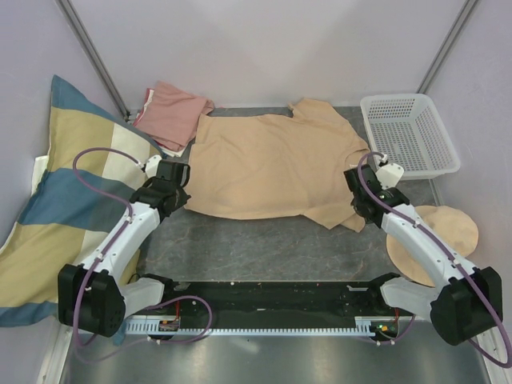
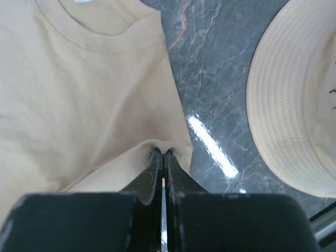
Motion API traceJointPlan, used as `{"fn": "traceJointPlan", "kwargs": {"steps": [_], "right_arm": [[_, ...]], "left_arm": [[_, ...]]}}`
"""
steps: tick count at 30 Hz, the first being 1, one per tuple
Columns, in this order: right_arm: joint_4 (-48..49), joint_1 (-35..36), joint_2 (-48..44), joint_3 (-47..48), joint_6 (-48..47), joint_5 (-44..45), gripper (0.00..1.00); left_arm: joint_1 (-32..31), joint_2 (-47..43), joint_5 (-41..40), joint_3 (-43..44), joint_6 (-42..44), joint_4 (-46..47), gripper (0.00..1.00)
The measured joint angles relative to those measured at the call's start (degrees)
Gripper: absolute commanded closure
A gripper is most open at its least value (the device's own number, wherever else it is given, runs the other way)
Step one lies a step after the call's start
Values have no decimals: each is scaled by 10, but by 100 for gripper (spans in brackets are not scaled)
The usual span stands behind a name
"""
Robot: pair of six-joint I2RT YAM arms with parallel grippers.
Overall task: Fold and stack the t-shirts
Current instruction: Fold the flattened tshirt in 1/3 of the way
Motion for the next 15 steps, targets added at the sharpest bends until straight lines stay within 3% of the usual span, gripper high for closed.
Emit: {"fn": "traceJointPlan", "kwargs": {"steps": [15], "right_arm": [[65, -87, 99, 85, -82, -47, 100]], "left_arm": [[0, 46, -10, 37, 2, 5, 98]]}}
